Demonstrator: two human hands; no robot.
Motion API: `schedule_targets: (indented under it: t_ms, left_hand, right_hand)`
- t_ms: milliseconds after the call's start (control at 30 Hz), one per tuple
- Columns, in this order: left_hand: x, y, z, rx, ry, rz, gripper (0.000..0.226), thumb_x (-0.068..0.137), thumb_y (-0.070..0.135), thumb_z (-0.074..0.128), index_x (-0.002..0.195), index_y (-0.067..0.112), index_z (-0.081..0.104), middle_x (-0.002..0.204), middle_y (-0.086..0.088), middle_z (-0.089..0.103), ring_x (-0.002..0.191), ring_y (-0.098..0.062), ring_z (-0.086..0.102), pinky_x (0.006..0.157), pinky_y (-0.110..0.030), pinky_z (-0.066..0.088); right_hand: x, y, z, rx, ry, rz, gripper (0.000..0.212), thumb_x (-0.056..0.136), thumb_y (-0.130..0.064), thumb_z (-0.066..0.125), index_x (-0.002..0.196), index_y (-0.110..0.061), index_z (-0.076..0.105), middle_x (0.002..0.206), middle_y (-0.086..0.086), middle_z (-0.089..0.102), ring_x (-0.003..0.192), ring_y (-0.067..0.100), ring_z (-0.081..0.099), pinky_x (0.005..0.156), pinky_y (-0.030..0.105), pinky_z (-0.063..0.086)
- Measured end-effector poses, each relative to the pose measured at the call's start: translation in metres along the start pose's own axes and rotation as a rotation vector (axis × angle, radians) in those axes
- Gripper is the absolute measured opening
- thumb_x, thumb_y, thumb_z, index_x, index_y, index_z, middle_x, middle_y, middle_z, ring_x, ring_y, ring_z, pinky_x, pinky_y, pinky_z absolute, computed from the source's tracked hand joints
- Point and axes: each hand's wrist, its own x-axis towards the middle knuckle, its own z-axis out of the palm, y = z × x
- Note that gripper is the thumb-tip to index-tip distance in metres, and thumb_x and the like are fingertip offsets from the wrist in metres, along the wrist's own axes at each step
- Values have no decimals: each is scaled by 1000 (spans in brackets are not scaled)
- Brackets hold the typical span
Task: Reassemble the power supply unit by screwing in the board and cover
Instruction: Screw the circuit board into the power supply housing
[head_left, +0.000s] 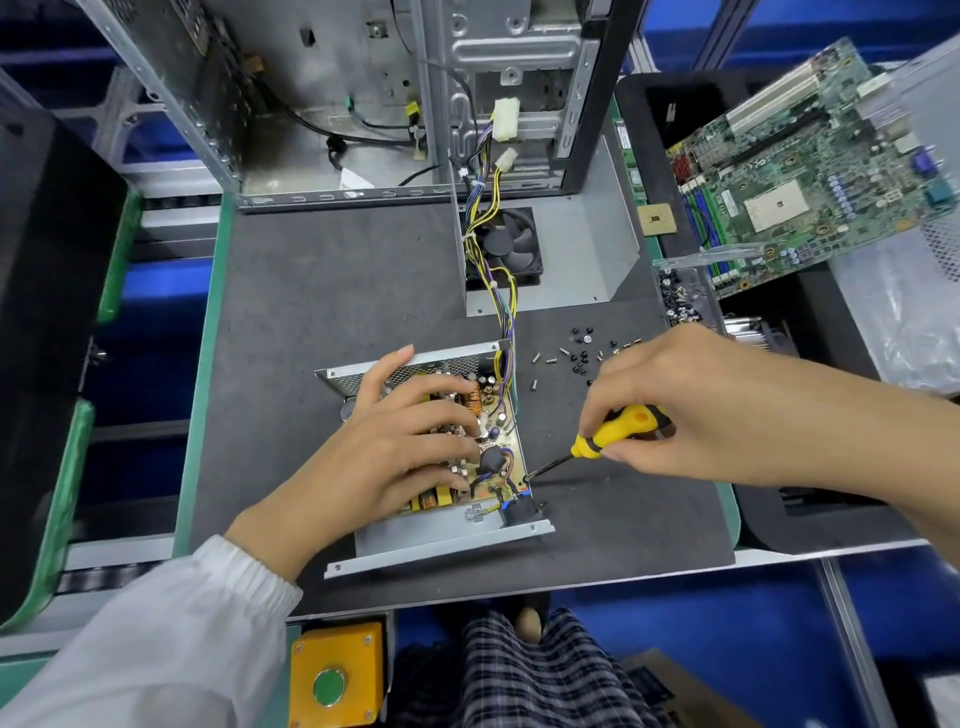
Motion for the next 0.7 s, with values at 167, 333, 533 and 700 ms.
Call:
schedule_targets:
  t_ms: [167,333,533,700]
  left_hand:
    - [1,0,-1,-6,-3,2,26,90,39,58,87,21,76,101,9,69,121,-22,57,114,-51,13]
    - [0,0,-1,-6,-13,2,25,90,40,57,88,22,75,102,10,69,122,-21,56,114,-51,13]
    - [0,0,-1,-4,-17,-7,27,90,40,56,89,22,76,103,10,69,122,-22,56,114,-50,12]
    - [1,1,-2,-3,-12,-6,27,89,39,56,89,20,76,102,8,70,121,-23,57,113,-50,13]
  right_hand:
    - [1,-3,1,-5,-8,3,9,85,-26,63,91,-27,70,79,-13,59,69,-6,49,65,10,36]
    - [2,-7,4,-28,-25,16,11,86,-26,61,93,-28,69,82,-15,59,67,-4,48,64,10,35]
    - [4,-9,5,-50,-37,15,11,87,-25,60,93,-27,69,79,-17,55,65,-6,45,64,8,34]
    - [4,-11,5,-70,-25,20,11,87,-25,59,94,-26,68,79,-14,54,65,-3,45,64,11,35]
